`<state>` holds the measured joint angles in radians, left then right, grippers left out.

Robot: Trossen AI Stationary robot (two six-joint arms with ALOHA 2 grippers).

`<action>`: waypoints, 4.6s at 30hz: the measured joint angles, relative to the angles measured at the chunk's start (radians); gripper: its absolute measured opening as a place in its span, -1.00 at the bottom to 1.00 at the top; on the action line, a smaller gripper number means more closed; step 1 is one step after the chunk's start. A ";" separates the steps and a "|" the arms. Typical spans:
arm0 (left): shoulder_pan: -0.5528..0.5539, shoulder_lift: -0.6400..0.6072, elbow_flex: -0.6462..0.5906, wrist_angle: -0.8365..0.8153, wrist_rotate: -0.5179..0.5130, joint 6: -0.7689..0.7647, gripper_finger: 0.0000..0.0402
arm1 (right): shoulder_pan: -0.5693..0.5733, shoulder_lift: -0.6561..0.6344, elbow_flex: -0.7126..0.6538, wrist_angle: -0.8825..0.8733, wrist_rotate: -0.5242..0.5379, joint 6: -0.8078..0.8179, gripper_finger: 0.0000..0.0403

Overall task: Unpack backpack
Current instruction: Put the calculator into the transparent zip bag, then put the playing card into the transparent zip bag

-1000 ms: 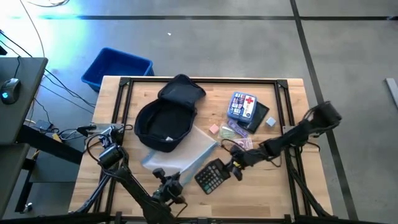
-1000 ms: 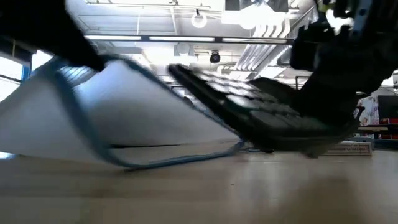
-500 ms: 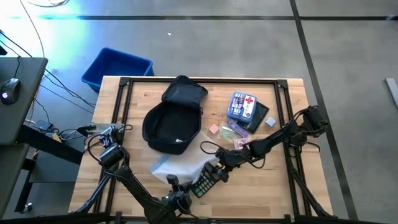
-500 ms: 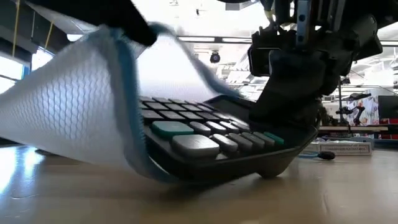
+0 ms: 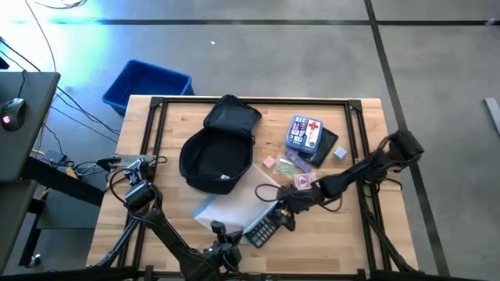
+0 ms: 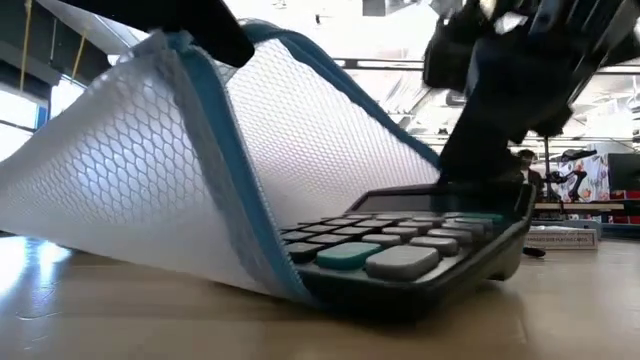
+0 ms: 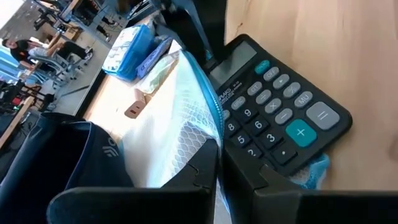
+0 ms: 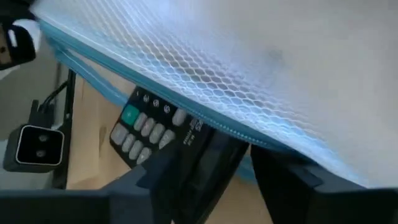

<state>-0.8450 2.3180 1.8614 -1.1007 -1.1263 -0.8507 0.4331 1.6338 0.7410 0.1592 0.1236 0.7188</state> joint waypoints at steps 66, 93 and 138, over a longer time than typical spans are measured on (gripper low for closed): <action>-0.038 -0.006 0.006 0.385 0.047 0.542 -1.00 | 0.136 0.513 0.555 -0.362 0.544 -0.457 -0.94; -0.032 -0.006 0.004 0.288 0.070 0.405 -1.00 | 0.114 0.043 0.328 -1.214 0.422 -0.169 -0.40; -0.025 -0.006 0.003 0.284 0.139 0.381 -1.00 | -0.131 0.101 0.231 -0.859 -0.073 -0.596 0.83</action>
<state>-0.8702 2.3119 1.8641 -0.8171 -0.9871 -0.4698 0.3022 1.7343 0.9718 -0.6999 0.0509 0.1225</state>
